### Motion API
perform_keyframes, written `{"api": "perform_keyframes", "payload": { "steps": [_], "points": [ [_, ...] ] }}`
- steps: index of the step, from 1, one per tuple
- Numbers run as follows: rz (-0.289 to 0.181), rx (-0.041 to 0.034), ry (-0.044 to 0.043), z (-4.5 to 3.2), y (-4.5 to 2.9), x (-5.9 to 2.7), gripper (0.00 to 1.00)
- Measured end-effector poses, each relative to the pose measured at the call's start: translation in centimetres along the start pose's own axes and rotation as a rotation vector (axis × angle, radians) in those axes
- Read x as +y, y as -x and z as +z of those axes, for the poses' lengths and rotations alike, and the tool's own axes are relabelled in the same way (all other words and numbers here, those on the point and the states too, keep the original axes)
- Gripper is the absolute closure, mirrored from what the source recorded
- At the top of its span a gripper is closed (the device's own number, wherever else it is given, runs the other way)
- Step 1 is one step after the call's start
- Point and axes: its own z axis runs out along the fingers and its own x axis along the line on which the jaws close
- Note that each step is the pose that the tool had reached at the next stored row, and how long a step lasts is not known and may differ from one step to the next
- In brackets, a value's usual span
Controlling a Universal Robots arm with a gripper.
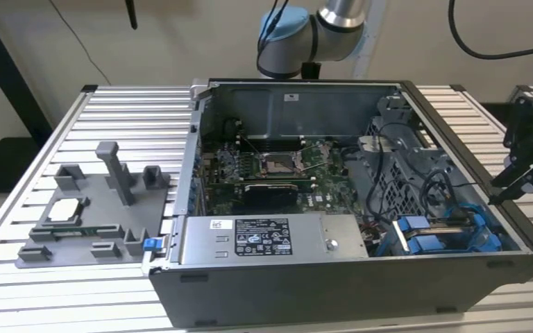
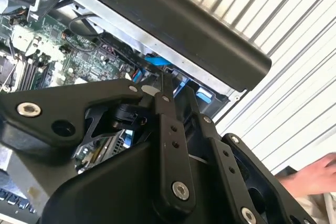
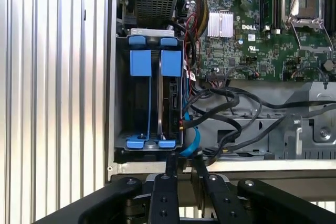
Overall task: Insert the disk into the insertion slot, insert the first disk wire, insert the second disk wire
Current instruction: 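Insert the first disk wire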
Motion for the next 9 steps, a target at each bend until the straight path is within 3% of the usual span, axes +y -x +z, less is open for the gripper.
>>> {"api": "perform_keyframes", "payload": {
  "steps": [9],
  "points": [
    [0.0, -0.0001, 0.0, 0.09, -0.02, -0.05, 0.0]
  ]
}}
